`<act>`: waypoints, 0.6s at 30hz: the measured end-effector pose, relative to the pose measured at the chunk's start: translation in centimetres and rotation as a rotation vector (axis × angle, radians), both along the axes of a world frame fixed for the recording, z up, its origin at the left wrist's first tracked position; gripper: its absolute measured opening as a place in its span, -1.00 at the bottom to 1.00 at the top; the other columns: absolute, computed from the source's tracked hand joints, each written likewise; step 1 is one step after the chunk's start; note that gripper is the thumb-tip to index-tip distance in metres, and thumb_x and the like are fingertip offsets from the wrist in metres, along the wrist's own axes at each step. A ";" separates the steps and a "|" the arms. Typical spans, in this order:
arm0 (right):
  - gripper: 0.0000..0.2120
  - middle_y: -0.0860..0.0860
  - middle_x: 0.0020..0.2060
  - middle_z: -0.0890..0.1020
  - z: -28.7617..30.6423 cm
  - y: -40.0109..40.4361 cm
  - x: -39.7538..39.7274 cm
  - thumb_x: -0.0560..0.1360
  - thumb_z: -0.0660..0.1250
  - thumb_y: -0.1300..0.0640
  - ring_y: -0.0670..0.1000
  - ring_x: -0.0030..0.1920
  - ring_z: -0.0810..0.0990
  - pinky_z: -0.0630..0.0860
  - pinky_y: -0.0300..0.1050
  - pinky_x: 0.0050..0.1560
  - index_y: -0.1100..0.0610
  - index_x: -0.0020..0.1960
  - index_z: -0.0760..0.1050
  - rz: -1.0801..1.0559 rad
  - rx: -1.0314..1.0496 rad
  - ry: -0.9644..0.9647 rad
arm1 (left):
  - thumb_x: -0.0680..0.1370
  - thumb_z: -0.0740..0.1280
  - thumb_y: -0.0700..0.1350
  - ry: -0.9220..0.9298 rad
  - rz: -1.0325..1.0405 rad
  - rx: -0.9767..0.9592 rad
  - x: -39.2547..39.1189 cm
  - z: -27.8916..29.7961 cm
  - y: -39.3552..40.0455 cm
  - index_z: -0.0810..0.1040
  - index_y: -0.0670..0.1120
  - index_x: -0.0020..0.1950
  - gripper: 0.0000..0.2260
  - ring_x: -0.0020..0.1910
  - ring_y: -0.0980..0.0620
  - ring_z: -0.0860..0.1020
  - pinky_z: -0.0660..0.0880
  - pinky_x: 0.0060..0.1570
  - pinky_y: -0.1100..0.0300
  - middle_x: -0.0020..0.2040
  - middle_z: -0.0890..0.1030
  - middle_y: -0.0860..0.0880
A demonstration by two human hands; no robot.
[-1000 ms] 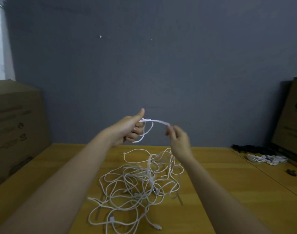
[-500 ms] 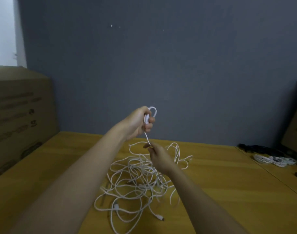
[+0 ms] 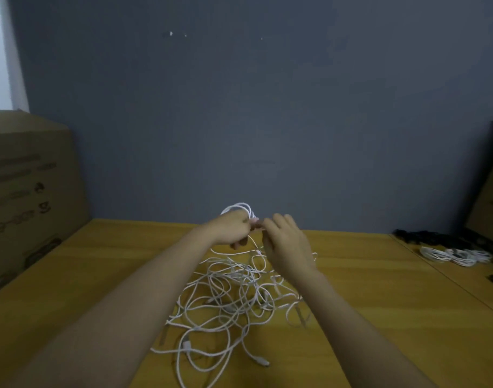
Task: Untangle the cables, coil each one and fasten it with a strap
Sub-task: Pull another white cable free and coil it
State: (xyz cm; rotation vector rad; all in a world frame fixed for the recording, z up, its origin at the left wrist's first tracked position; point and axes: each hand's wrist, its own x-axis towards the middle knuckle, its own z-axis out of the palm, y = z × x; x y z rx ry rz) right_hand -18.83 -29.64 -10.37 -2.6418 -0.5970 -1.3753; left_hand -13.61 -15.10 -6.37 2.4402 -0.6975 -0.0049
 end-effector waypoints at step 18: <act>-0.87 -0.02 -0.28 0.64 -1.5 -7.3 0.8 0.58 0.28 0.13 -0.02 -0.30 0.56 0.44 -0.12 -0.26 0.06 -0.07 0.60 0.065 0.538 0.647 | 0.60 0.27 -0.07 -0.330 0.374 -0.529 1.8 2.5 3.9 0.32 -0.13 -0.41 -0.60 -0.25 0.00 0.41 0.29 -0.30 0.22 -0.29 0.41 -0.13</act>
